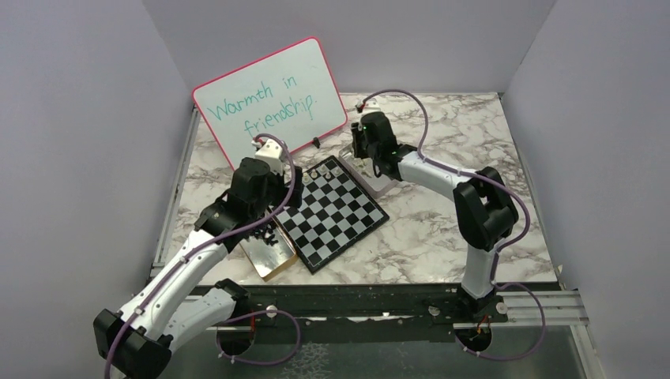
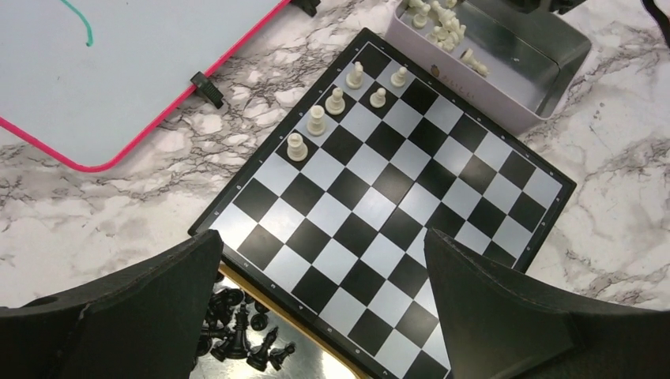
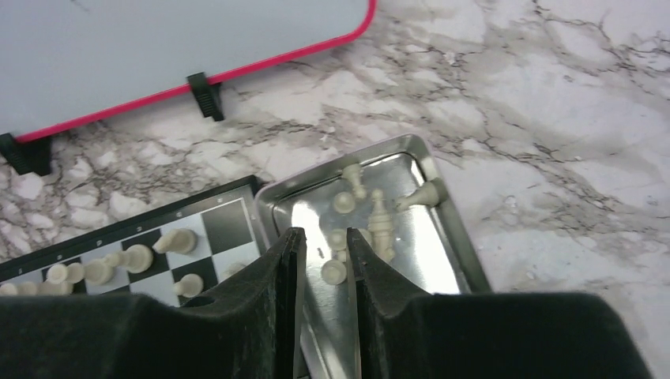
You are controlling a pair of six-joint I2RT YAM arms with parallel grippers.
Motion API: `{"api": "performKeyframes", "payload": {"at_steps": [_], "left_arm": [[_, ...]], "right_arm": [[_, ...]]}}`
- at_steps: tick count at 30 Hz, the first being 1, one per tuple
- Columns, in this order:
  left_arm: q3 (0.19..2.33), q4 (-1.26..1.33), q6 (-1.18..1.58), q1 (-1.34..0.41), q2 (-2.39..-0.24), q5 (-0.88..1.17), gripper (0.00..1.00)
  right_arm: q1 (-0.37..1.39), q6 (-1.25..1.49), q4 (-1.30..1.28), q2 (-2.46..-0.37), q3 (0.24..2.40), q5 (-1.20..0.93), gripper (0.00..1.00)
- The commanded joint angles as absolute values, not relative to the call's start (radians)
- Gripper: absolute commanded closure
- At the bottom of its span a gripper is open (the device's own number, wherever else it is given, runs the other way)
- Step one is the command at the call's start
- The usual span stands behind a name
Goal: Set up the chess pieces on the board
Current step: Pick up the chess piece from the storage box.
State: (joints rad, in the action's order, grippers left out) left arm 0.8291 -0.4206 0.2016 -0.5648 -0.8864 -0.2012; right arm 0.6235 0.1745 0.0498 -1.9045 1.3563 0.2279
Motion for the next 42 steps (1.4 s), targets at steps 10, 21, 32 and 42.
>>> {"api": "performKeyframes", "payload": {"at_steps": [10, 21, 32, 42], "left_arm": [[0.814, -0.4, 0.208, -0.41, -0.896, 0.012, 0.01], [0.747, -0.393, 0.203, -0.411, -0.787, -0.057, 0.01], [0.735, -0.382, 0.202, -0.411, -0.753, -0.073, 0.01], [0.735, -0.38, 0.202, -0.411, -0.751, -0.075, 0.01]], "right_arm": [[0.529, 0.142, 0.002, -2.002, 1.411, 0.125, 0.72], [0.529, 0.173, -0.028, -2.073, 1.442, 0.075, 0.73], [0.529, 0.176, -0.054, -2.127, 1.486, 0.072, 0.74], [0.529, 0.178, -0.041, -2.121, 1.473, 0.069, 0.83]]}}
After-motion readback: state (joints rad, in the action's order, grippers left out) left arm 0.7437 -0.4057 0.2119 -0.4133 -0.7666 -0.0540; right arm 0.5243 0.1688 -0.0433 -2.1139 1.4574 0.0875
